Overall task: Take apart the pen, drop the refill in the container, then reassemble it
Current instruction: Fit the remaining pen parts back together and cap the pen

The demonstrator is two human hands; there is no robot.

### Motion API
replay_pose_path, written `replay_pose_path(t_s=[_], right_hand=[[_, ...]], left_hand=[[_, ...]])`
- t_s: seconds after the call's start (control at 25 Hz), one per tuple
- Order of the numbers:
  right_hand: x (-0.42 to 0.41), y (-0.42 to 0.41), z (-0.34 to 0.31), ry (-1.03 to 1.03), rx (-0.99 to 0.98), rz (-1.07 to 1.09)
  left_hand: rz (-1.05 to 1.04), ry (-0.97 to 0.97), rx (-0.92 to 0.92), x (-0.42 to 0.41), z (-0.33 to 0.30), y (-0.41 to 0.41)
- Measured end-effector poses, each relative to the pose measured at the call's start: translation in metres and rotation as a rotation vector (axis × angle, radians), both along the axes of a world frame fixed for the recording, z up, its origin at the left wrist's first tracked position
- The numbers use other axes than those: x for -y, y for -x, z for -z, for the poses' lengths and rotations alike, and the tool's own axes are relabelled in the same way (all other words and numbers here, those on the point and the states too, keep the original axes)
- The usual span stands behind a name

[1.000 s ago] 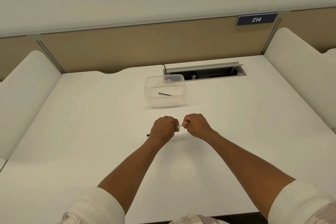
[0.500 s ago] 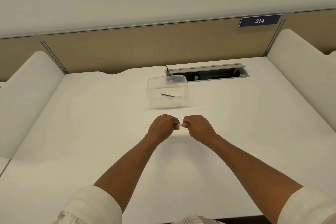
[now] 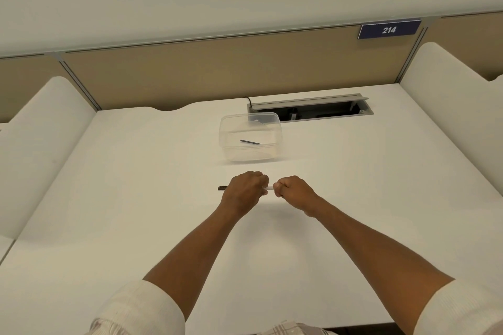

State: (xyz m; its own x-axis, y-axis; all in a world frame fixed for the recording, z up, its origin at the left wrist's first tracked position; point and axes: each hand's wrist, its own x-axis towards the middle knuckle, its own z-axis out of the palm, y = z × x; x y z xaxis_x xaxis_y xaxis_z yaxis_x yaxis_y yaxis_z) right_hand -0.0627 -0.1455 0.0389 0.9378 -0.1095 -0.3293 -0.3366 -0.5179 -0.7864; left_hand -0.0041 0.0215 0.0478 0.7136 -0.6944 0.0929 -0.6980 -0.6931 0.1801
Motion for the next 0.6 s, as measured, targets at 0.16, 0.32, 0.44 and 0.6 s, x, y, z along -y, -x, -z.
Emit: replay_pose_path(t_s=[0.16, 0.32, 0.44, 0.6], right_hand=[[-0.0029, -0.0028, -0.0039, -0.066, -0.039, 0.009], [-0.0001, -0.0032, -0.0026, 0.283, 0.169, -0.143], [0.0025, -0.0031, -0.0059, 0.427, 0.235, -0.207], [0.0028, -0.0004, -0.0042, 0.565, 0.265, -0.190]], left_hand=[[0.015, -0.019, 0.025, -0.0032, 0.0004, -0.0028], [0.006, 0.003, -0.066, -0.0040, -0.0010, -0.0061], [0.025, 0.018, -0.087, -0.0045, 0.0006, -0.0054], [0.023, 0.047, -0.094, -0.0015, 0.0018, -0.0018]])
